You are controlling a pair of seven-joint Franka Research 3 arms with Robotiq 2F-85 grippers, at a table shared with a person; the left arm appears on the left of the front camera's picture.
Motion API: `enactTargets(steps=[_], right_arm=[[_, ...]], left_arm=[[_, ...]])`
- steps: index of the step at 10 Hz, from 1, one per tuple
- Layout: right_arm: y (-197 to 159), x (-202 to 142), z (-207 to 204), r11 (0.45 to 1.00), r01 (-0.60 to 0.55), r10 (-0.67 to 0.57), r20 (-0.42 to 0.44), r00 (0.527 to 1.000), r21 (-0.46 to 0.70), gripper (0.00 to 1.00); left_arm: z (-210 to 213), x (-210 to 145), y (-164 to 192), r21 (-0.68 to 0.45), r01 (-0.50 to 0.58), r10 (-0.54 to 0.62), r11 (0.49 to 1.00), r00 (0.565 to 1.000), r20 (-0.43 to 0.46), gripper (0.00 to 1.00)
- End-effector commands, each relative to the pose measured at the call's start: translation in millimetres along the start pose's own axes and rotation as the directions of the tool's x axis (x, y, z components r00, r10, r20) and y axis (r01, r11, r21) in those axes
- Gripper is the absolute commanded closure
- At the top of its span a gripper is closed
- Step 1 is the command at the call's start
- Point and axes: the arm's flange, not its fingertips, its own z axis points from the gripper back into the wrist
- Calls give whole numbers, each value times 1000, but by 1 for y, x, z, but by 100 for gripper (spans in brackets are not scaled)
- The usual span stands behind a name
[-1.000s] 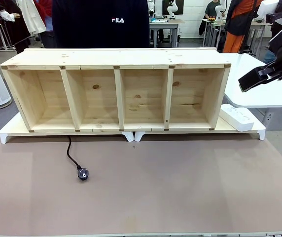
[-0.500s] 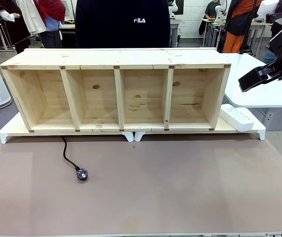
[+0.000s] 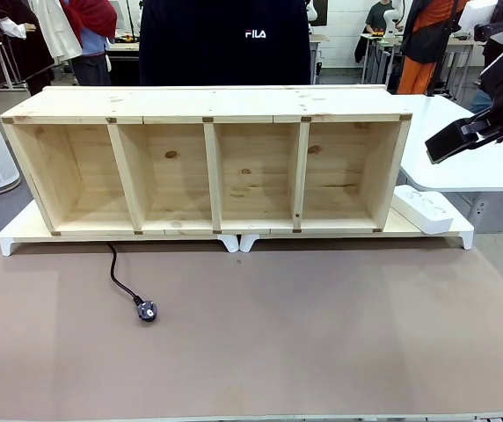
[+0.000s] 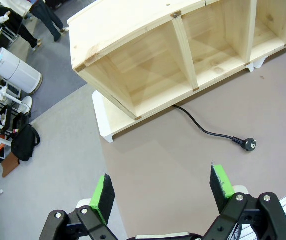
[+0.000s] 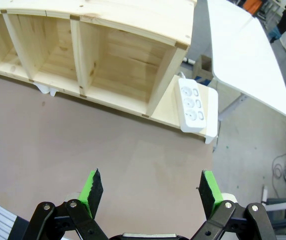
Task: Perform cable management.
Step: When the cord part of the Power Cable appears at the lower middle area of the table and stops, grasp the cord part of the Power Cable.
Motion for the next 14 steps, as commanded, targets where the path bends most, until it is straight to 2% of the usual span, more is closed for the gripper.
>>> enactTargets(steps=[1,3,9,14], right_arm=[[0,0,0,1000,1,-1,2,1000,0,0],[0,0,0,1000,0,0,0,1000,0,0],[71,35,-30,988,-143,147,-79,986,53,0],[168,58,-73,971,-174,201,-165,966,166,0]], left_arm=[[1,0,0,4,0,0,1000,1000,3,0],[1,0,0,4,0,0,1000,1000,3,0],[1,0,0,4,0,0,1000,1000,3,0],[1,0,0,4,0,0,1000,1000,3,0]])
